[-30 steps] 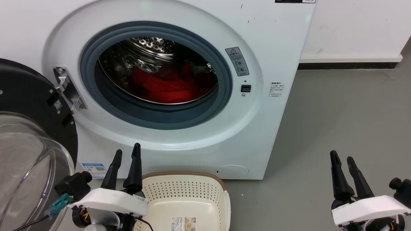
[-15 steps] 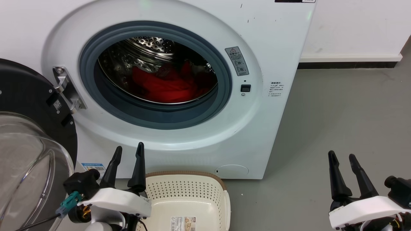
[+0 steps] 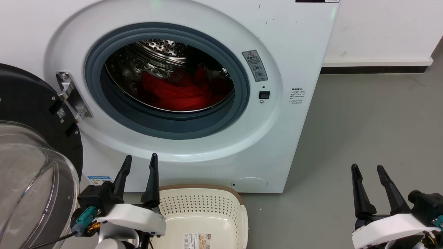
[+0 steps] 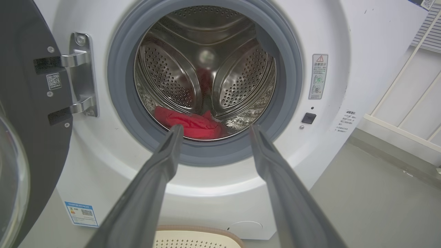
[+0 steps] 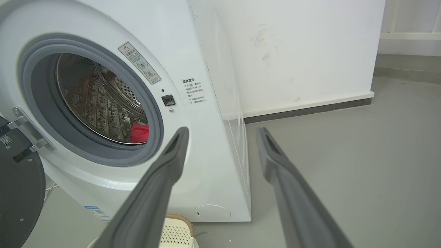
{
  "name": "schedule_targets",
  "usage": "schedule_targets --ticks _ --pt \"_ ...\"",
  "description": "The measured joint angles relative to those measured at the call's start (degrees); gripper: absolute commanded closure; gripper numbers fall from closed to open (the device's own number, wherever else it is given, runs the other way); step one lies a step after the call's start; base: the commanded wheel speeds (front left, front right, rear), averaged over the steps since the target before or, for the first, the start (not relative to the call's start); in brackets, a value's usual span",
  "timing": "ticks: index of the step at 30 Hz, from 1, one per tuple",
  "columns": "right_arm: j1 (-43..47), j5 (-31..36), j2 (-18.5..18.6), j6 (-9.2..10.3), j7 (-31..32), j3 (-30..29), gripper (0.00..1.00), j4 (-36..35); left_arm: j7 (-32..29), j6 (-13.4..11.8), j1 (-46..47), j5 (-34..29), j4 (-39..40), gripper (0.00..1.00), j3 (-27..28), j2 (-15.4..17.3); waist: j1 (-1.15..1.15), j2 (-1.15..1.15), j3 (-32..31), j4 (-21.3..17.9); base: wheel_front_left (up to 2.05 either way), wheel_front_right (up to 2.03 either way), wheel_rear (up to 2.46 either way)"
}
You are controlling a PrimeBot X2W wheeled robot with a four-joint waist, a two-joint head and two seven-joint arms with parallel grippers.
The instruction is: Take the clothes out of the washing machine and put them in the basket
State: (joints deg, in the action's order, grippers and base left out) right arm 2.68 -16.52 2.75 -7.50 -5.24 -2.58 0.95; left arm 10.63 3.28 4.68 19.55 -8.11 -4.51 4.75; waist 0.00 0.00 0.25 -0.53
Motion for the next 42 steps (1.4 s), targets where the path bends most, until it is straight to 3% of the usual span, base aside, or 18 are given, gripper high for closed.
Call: schedule_targets --ticks 25,42 --pt "1.12 11.71 0.03 0.0 -1.27 0.18 0.0 -1.71 2.93 -1.26 0.35 -11.26 -1.01 0.0 -0.91 0.21 0.0 0.0 0.02 -0.01 0.0 0.0 0.0" --pt "1.43 16.42 0.07 -0.01 -2.31 0.07 0.0 -2.29 4.43 -0.62 0.85 -15.02 -3.19 0.0 -0.6 -0.37 0.0 0.0 0.06 0.0 0.0 0.0 0.0"
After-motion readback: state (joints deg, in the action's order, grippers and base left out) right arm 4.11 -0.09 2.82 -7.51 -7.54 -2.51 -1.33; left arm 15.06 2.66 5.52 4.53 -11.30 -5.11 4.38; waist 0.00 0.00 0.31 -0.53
